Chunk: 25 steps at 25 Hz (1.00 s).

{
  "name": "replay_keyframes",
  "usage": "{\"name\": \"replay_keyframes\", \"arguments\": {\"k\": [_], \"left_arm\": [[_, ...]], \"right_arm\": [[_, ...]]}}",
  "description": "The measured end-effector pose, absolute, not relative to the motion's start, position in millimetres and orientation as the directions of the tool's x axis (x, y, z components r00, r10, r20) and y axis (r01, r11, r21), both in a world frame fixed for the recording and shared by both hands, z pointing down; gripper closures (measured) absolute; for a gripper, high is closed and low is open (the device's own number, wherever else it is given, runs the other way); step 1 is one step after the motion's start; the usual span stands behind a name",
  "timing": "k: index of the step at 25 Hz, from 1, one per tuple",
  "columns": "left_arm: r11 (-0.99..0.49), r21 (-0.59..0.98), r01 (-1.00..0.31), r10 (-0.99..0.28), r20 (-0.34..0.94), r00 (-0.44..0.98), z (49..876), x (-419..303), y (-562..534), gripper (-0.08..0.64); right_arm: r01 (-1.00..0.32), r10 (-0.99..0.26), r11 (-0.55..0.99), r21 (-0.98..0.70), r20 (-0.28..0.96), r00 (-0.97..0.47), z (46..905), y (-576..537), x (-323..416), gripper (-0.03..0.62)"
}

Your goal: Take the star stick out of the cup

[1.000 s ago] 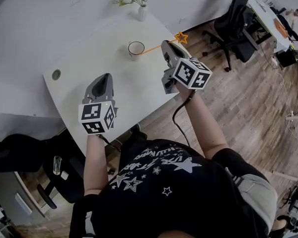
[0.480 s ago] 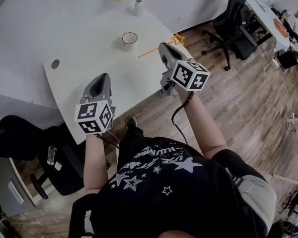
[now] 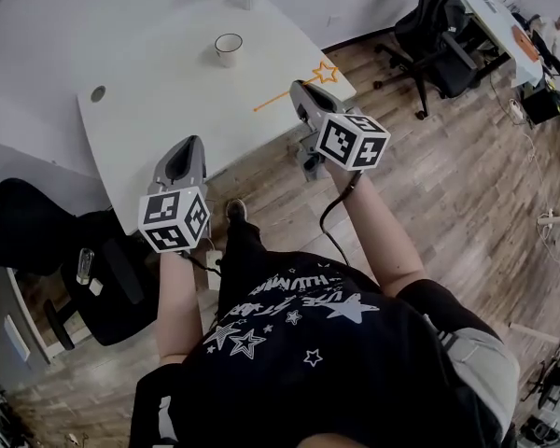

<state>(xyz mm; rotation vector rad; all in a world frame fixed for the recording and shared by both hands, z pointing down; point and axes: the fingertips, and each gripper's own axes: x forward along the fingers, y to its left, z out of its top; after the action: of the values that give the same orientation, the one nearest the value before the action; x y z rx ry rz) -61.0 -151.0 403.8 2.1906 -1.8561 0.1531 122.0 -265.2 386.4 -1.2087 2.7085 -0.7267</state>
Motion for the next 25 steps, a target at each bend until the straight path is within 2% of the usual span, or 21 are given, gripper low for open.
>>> {"name": "replay_keyframes", "arguments": {"k": [25], "left_arm": [[-0.119,0.128,-0.985,-0.948,0.279,0.151,418,-5,-45,0.557]], "right_arm": [[-0.649,-0.667,0.593,-0.476,0.161,-0.727,417,-159,174,0.563]]}}
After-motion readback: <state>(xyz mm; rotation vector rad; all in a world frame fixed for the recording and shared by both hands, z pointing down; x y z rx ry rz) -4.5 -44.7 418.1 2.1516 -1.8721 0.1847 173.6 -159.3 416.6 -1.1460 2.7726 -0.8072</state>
